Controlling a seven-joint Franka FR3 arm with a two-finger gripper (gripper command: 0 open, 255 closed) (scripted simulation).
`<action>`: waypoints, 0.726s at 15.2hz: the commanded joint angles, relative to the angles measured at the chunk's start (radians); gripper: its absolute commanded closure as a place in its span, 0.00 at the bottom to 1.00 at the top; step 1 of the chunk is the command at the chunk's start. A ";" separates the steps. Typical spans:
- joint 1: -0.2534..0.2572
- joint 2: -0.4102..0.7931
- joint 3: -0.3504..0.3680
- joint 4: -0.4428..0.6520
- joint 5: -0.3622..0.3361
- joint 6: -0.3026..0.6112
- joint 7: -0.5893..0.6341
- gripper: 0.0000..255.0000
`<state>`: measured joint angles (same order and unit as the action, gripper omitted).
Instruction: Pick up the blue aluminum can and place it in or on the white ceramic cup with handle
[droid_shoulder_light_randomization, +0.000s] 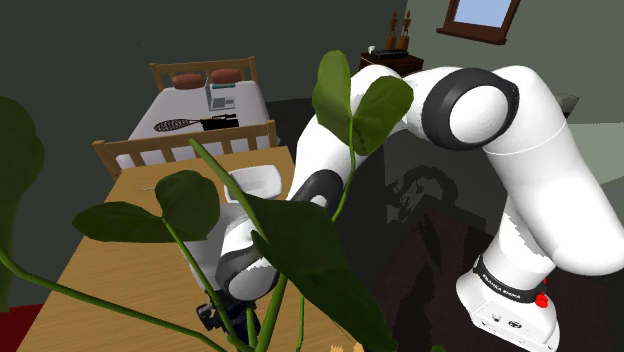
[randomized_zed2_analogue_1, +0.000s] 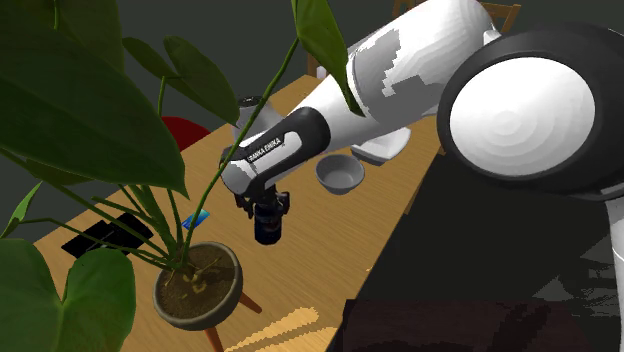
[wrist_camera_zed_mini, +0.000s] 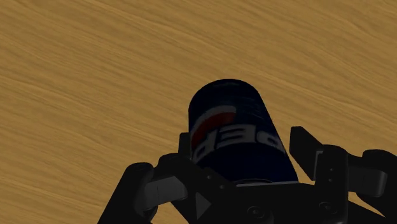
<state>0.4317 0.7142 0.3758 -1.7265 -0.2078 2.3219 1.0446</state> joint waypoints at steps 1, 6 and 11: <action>-0.004 -0.019 0.006 0.000 0.006 -0.018 -0.002 1.00; -0.014 -0.065 0.020 -0.002 0.022 -0.061 -0.007 1.00; -0.024 -0.109 0.033 0.001 0.038 -0.107 -0.013 1.00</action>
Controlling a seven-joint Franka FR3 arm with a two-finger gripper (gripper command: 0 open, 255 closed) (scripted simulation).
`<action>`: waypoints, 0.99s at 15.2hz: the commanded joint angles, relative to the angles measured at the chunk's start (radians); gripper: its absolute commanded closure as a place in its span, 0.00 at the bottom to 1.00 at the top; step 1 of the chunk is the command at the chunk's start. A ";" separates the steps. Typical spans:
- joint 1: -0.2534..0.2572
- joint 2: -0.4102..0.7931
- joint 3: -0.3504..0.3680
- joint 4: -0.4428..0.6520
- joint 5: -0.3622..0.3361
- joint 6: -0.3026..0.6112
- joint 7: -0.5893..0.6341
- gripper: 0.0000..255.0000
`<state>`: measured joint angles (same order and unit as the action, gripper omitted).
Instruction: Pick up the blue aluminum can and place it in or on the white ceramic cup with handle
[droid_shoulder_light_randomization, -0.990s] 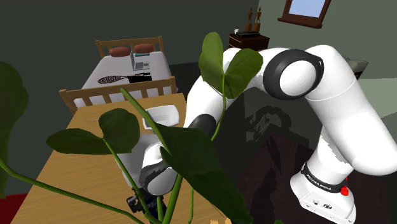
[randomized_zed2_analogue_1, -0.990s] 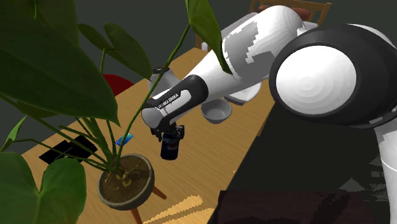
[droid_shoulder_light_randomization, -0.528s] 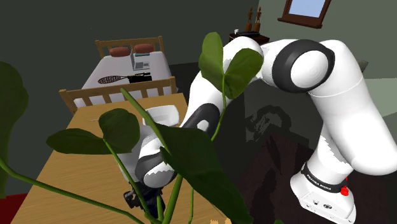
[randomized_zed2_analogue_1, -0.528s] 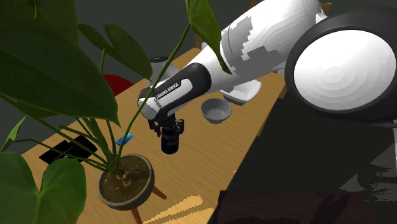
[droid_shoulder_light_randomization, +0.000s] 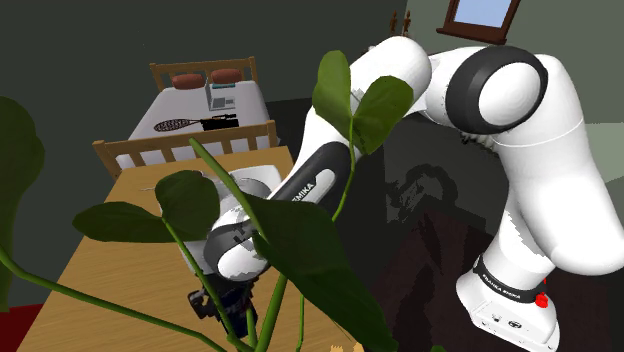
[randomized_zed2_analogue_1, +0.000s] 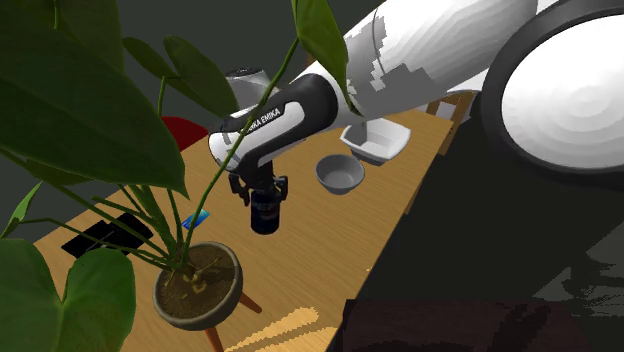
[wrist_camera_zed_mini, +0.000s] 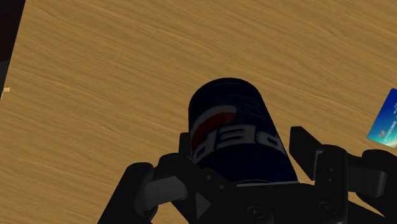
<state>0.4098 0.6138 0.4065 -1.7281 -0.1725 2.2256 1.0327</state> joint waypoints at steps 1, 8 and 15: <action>-0.004 -0.017 0.005 0.004 0.006 -0.020 -0.003 1.00; -0.014 -0.067 0.020 0.018 0.027 -0.082 -0.010 1.00; -0.118 -0.060 -0.011 0.069 0.035 -0.132 -0.152 1.00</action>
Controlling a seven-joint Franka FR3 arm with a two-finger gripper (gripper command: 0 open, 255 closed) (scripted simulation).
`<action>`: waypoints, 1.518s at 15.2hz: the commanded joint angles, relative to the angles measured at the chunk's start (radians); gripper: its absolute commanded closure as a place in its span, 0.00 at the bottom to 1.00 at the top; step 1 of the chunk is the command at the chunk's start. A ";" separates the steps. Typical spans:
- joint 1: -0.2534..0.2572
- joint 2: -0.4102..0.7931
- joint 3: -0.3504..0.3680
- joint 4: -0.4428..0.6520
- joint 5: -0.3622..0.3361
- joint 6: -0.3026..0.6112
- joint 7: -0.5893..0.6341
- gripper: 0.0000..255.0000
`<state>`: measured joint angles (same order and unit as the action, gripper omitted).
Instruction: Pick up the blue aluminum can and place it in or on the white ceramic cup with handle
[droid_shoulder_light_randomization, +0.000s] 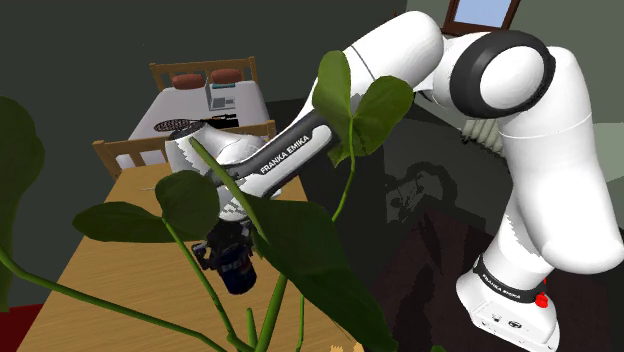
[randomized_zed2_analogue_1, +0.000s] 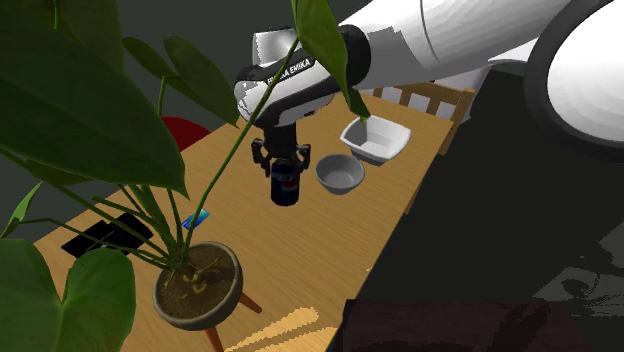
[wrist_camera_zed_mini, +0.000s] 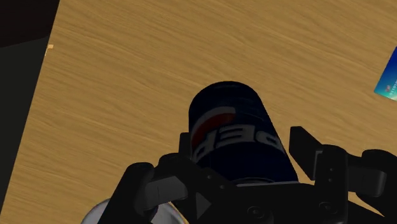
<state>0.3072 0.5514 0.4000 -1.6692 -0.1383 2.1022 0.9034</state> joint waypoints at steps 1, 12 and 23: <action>-0.029 0.006 -0.010 0.022 0.001 -0.017 -0.042 1.00; -0.151 0.114 -0.067 0.259 -0.009 -0.153 -0.245 1.00; -0.190 0.245 -0.100 0.426 -0.026 -0.192 -0.333 1.00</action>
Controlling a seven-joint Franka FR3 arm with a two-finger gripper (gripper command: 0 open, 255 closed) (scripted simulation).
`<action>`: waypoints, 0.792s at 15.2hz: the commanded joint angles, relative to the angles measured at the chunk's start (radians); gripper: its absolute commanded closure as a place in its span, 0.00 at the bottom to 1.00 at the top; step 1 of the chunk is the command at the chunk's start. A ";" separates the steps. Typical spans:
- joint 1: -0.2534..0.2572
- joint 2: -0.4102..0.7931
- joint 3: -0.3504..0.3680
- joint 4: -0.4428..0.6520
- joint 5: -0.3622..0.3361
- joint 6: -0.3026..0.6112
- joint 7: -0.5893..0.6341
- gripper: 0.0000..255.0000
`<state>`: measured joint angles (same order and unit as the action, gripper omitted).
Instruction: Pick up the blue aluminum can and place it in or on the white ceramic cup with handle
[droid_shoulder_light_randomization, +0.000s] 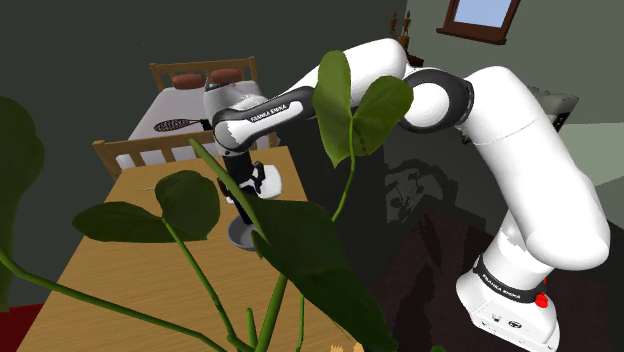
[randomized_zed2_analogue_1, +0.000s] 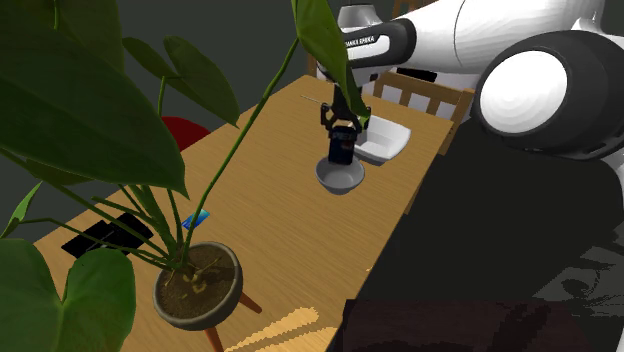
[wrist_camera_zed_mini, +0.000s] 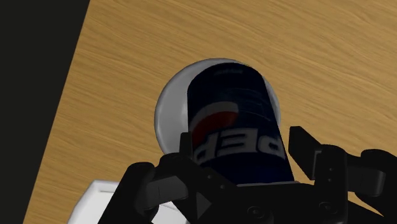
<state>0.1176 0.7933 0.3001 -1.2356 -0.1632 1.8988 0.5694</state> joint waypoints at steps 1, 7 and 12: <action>0.000 0.008 -0.002 -0.012 -0.002 0.022 0.001 1.00; 0.002 0.045 -0.008 -0.031 -0.010 0.077 0.003 1.00; 0.005 0.081 -0.014 -0.039 -0.017 0.120 0.004 1.00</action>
<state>0.1204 0.8635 0.2873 -1.2802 -0.1786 2.0124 0.5728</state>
